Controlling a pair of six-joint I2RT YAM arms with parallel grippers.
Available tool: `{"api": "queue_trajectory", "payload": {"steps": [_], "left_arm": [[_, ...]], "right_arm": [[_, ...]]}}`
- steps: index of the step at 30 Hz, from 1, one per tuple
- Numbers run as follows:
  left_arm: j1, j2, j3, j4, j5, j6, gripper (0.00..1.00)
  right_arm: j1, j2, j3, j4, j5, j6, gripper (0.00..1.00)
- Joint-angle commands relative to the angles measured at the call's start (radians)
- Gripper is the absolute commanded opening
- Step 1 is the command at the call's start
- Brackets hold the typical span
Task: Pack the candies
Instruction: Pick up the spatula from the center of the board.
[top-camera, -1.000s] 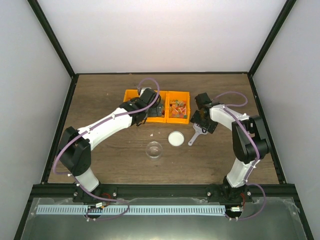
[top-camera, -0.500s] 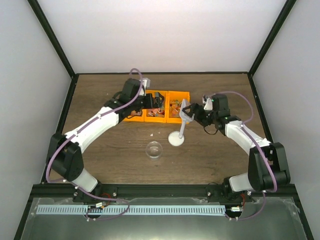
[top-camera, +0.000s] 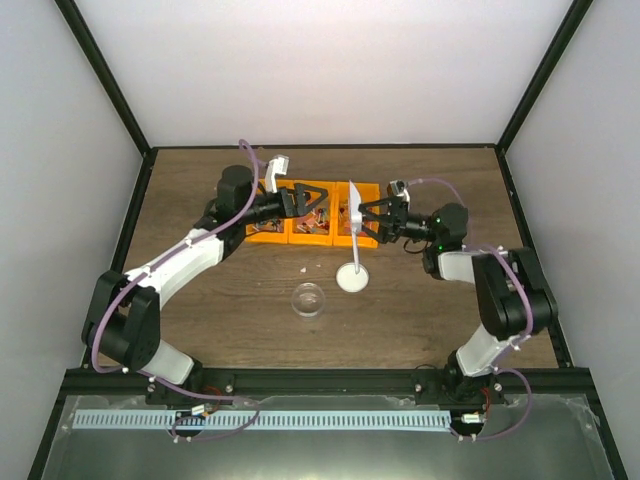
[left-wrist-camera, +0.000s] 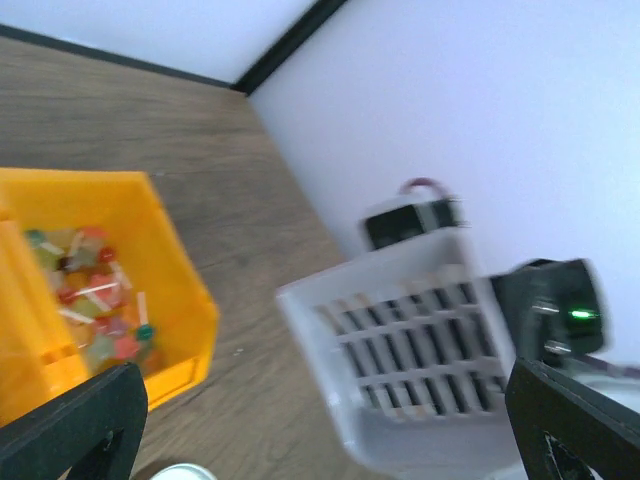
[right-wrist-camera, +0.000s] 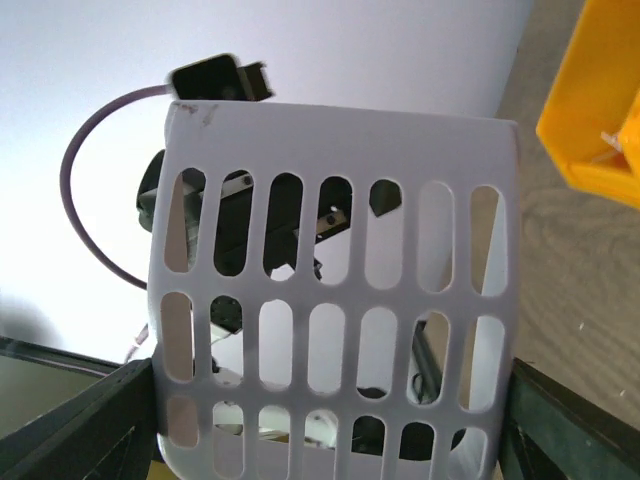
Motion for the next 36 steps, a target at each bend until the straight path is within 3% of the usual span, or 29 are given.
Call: {"api": "queue_trajectory", "payload": {"steps": [1, 4, 10, 17, 27, 30, 33, 36], "left_arm": [[0.004, -0.002, -0.036, 0.302, 0.176, -0.115, 1.0], [0.002, 0.005, -0.036, 0.359, 0.197, -0.141, 1.0], [0.004, 0.035, -0.041, 0.426, 0.251, -0.062, 1.0], [0.012, 0.131, -0.021, 0.51, 0.401, 0.143, 1.0], [0.015, 0.186, 0.154, 0.125, 0.464, 0.611, 1.0], [0.014, 0.219, 0.239, 0.026, 0.543, 0.672, 1.0], [0.007, 0.245, 0.285, 0.008, 0.629, 0.688, 0.93], [0.006, 0.25, 0.327, -0.146, 0.636, 0.826, 0.93]], "right_arm": [[0.0, 0.122, 0.011, 0.687, -0.07, 0.412, 0.72], [0.004, 0.124, 0.037, 0.688, -0.075, 0.406, 0.7], [0.029, 0.112, 0.113, 0.688, -0.114, 0.435, 0.74], [0.048, 0.09, 0.114, 0.687, -0.162, 0.486, 0.74], [0.048, 0.025, 0.092, 0.687, -0.263, 0.534, 0.74], [0.049, 0.018, 0.084, 0.688, -0.278, 0.548, 0.74], [0.053, 0.01, 0.088, 0.687, -0.279, 0.552, 0.74], [0.056, 0.006, 0.097, 0.687, -0.275, 0.557, 0.74]]}}
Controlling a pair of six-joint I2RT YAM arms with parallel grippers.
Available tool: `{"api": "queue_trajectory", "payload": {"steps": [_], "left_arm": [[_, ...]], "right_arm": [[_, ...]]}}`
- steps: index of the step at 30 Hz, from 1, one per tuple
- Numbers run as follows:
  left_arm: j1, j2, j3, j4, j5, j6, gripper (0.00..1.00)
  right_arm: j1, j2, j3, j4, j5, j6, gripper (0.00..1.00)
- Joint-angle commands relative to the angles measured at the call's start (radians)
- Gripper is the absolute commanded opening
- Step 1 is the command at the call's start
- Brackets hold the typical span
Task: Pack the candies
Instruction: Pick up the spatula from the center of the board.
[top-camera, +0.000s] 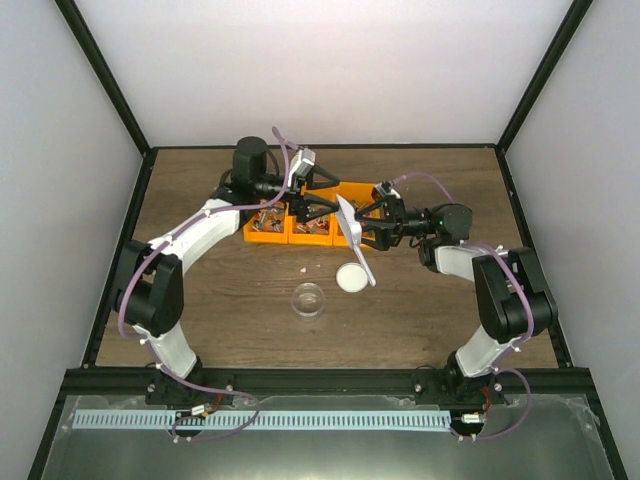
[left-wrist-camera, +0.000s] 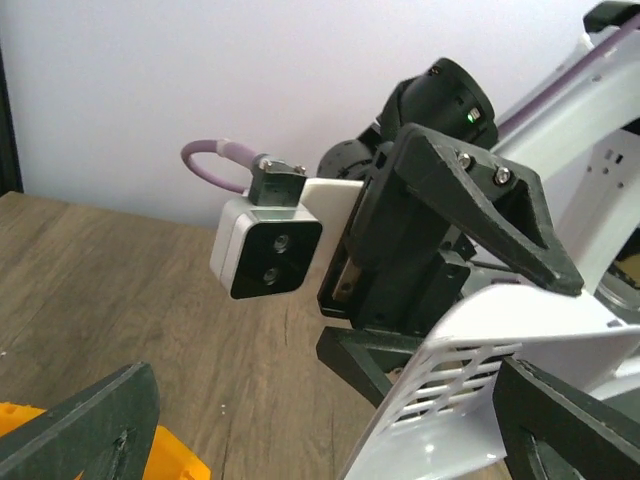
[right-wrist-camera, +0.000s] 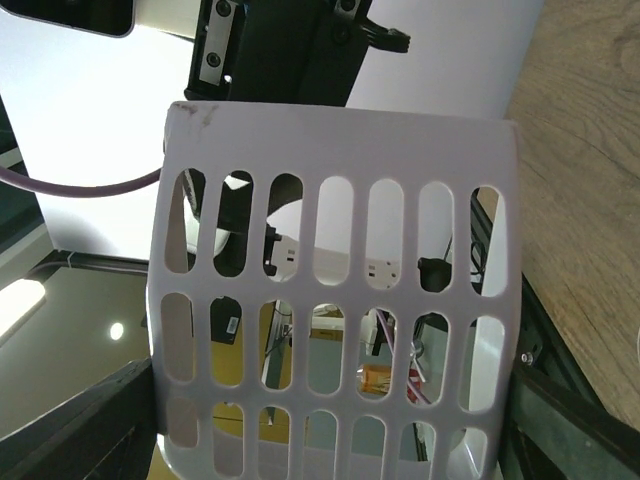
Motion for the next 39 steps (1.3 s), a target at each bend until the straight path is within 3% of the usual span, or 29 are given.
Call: {"api": "queue_trajectory", "payload": {"steps": [1, 4, 6, 11, 13, 17, 18, 19, 23, 28, 32, 34, 36, 39], "left_arm": [[-0.006, 0.028, 0.067, -0.238, 0.114, 0.243, 0.92], [-0.009, 0.029, 0.094, -0.371, 0.13, 0.354, 0.82], [-0.011, 0.022, 0.083, -0.378, 0.131, 0.36, 0.71], [-0.034, 0.024, 0.075, -0.321, 0.136, 0.3, 0.58], [-0.049, 0.026, 0.076, -0.27, 0.137, 0.245, 0.42], [-0.058, 0.019, 0.065, -0.157, 0.131, 0.145, 0.24], [-0.058, 0.022, 0.064, -0.131, 0.134, 0.119, 0.12], [-0.058, 0.026, 0.067, -0.117, 0.137, 0.094, 0.05], [-0.058, 0.034, 0.07, -0.101, 0.142, 0.061, 0.04], [-0.052, 0.028, 0.055, -0.08, 0.138, 0.017, 0.04], [-0.022, 0.031, 0.018, 0.081, 0.149, -0.172, 0.04], [0.003, 0.032, -0.001, 0.145, 0.127, -0.257, 0.04], [0.019, 0.036, -0.001, 0.171, 0.117, -0.334, 0.04], [0.028, 0.031, -0.001, 0.188, 0.098, -0.387, 0.04]], "right_arm": [[0.01, -0.036, 0.017, 0.363, -0.013, 0.012, 0.74], [0.01, -0.038, 0.029, 0.363, -0.005, 0.017, 0.74], [0.01, -0.035, 0.04, 0.363, 0.001, 0.02, 0.74], [0.018, -0.022, 0.065, 0.364, -0.001, 0.029, 0.74], [0.019, -0.016, 0.06, 0.364, 0.002, 0.027, 0.74], [0.026, -0.007, 0.055, 0.365, 0.022, 0.022, 0.74], [0.027, -0.005, 0.055, 0.364, 0.025, 0.022, 0.74], [0.026, -0.003, 0.055, 0.364, 0.028, 0.023, 0.74], [0.028, -0.01, 0.054, 0.363, 0.03, 0.024, 0.74], [0.014, -0.018, 0.036, 0.34, 0.075, -0.002, 0.97], [-0.056, -0.051, -0.057, 0.283, 0.149, -0.087, 1.0], [-0.097, -0.106, -0.091, 0.12, 0.157, -0.201, 1.0], [-0.125, -0.192, -0.091, -0.213, 0.15, -0.451, 1.0], [-0.136, -0.328, 0.036, -1.026, 0.267, -1.002, 1.0]]}}
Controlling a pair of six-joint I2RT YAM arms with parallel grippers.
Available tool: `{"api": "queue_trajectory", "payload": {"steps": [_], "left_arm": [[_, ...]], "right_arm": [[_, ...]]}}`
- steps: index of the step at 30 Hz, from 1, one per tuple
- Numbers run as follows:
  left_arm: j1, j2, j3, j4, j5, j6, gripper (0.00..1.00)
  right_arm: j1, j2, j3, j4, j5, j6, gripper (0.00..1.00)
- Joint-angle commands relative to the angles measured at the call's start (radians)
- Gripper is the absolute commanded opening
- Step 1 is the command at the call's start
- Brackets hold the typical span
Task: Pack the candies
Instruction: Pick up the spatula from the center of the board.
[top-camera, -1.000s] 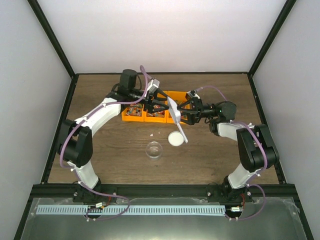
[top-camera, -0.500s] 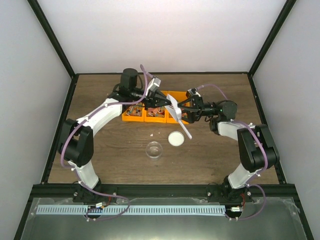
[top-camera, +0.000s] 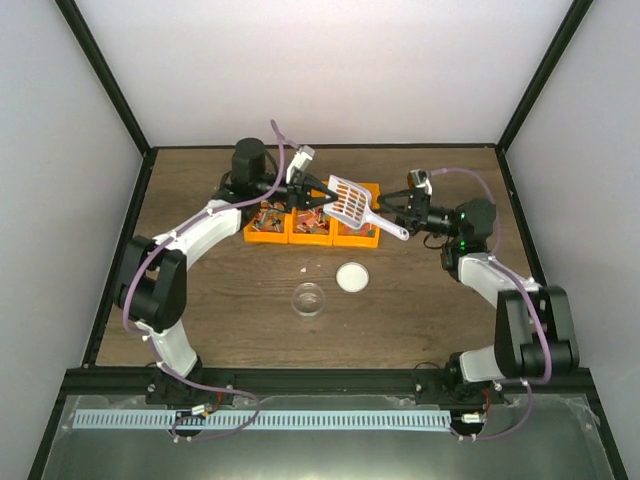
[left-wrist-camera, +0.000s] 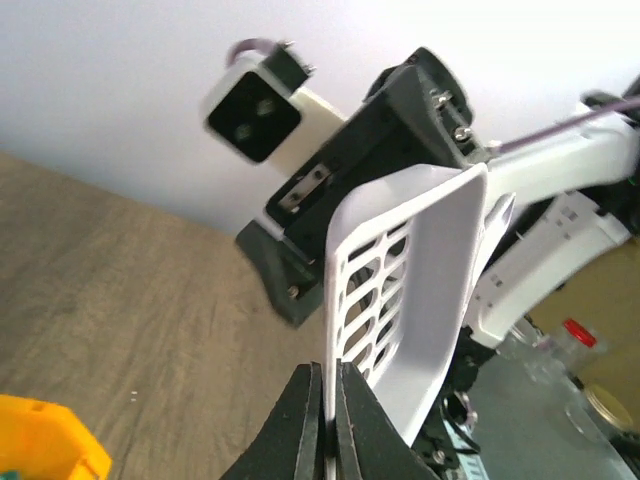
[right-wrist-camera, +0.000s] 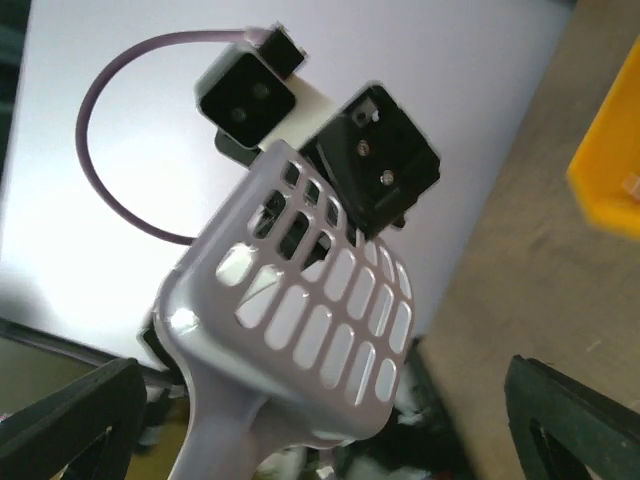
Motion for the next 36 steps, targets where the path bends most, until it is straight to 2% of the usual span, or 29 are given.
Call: {"api": "queue_trajectory", "payload": {"steps": [1, 3, 5, 9, 13, 16, 19, 23, 28, 34, 36], "left_arm": [[0.033, 0.0, 0.012, 0.114, -0.03, -0.172, 0.04], [0.037, 0.019, 0.035, 0.089, -0.043, -0.229, 0.04], [0.038, 0.047, 0.059, 0.07, -0.027, -0.295, 0.04], [0.039, 0.059, 0.045, 0.125, -0.011, -0.439, 0.04], [0.038, 0.065, 0.029, 0.142, 0.003, -0.574, 0.04], [0.04, 0.036, 0.039, -0.038, -0.038, -0.454, 0.04], [0.038, 0.041, 0.106, -0.345, -0.085, -0.245, 0.04], [0.04, 0.066, 0.155, -0.554, -0.105, -0.115, 0.04], [0.041, 0.056, 0.152, -0.593, -0.127, -0.084, 0.04], [0.041, 0.066, 0.166, -0.634, -0.135, -0.053, 0.04], [0.041, 0.07, 0.168, -0.637, -0.135, -0.05, 0.04]], "right_arm": [[-0.018, -0.164, 0.172, -0.974, 0.157, -0.798, 1.0], [-0.021, -0.19, 0.221, -1.16, 0.253, -0.935, 1.0], [-0.022, -0.226, 0.23, -1.245, 0.341, -1.0, 1.0], [-0.026, -0.294, 0.189, -1.251, 0.415, -1.023, 0.99], [-0.027, -0.329, 0.161, -1.231, 0.411, -1.037, 0.92], [-0.03, -0.343, 0.169, -1.246, 0.418, -1.037, 0.86], [-0.044, -0.374, 0.18, -1.296, 0.471, -1.015, 0.86], [-0.064, -0.435, 0.181, -1.326, 0.542, -0.983, 0.88], [-0.162, -0.469, 0.145, -1.278, 0.475, -0.87, 0.88], [-0.169, -0.45, 0.151, -1.21, 0.339, -0.866, 0.82], [-0.166, -0.422, 0.164, -1.25, 0.292, -0.896, 0.78]]}}
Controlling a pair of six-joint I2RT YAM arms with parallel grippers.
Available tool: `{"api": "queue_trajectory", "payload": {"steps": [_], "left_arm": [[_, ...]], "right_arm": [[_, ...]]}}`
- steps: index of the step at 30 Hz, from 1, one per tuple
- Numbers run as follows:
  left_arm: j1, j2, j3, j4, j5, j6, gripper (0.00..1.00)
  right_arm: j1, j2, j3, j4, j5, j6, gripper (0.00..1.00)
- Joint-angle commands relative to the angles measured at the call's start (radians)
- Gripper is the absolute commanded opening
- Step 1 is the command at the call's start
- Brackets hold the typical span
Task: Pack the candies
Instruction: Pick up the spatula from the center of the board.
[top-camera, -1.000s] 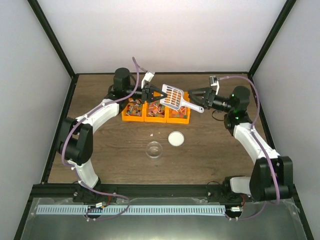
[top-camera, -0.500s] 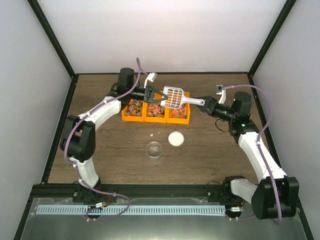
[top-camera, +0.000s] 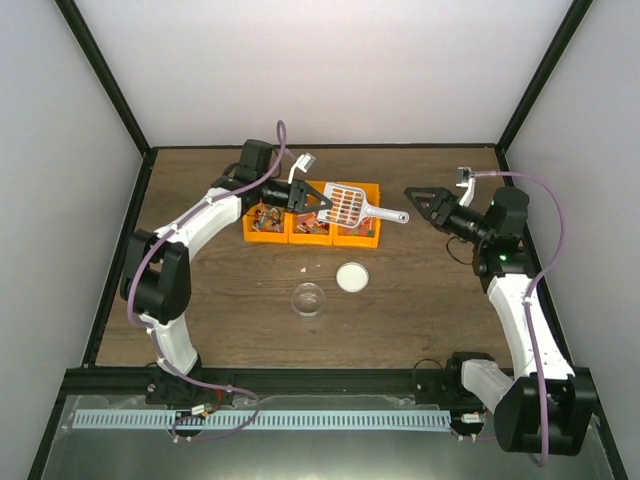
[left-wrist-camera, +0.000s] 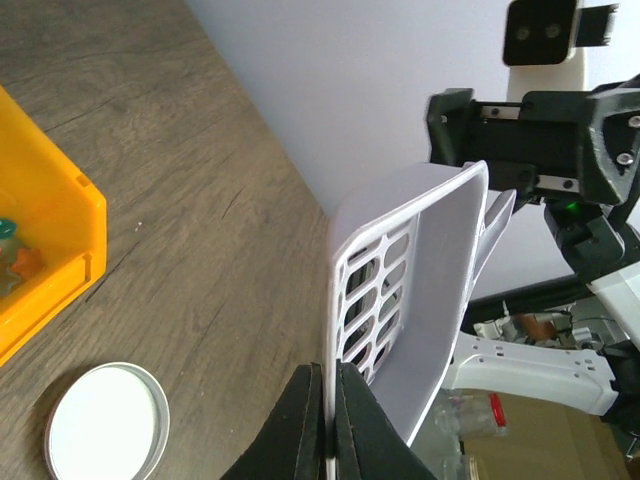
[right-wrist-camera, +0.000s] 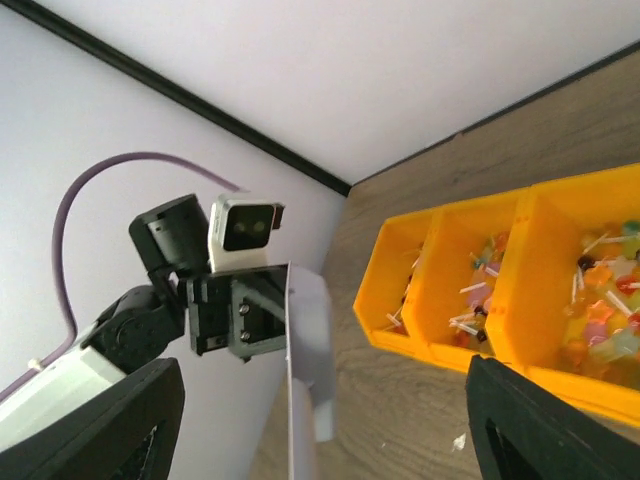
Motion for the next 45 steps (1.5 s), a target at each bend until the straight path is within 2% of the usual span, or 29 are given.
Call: {"api": "queue_trajectory", "payload": {"steps": [1, 3, 6, 9, 19, 28, 45], "left_arm": [[0.001, 0.014, 0.03, -0.05, -0.004, 0.047, 0.04], [0.001, 0.019, 0.036, -0.061, 0.005, 0.059, 0.04], [0.001, 0.034, 0.056, -0.117, 0.011, 0.101, 0.04], [0.002, 0.047, 0.067, -0.141, 0.009, 0.123, 0.04], [0.0, 0.078, 0.11, -0.25, -0.02, 0.213, 0.04], [-0.003, 0.089, 0.109, -0.245, -0.038, 0.211, 0.04], [-0.008, 0.08, 0.105, -0.199, -0.043, 0.171, 0.04]], "right_arm": [[0.0, 0.041, 0.027, -0.037, -0.134, -0.041, 0.76], [0.002, 0.058, 0.042, -0.118, -0.157, -0.105, 0.74], [0.012, 0.056, 0.036, -0.148, -0.2, -0.132, 0.72], [0.035, 0.057, 0.051, -0.225, -0.185, -0.179, 0.7], [0.093, 0.055, 0.022, -0.188, -0.177, -0.159, 0.53], [0.11, 0.059, 0.011, -0.2, -0.179, -0.155, 0.44], [0.137, 0.106, 0.008, -0.193, -0.193, -0.166, 0.43]]}}
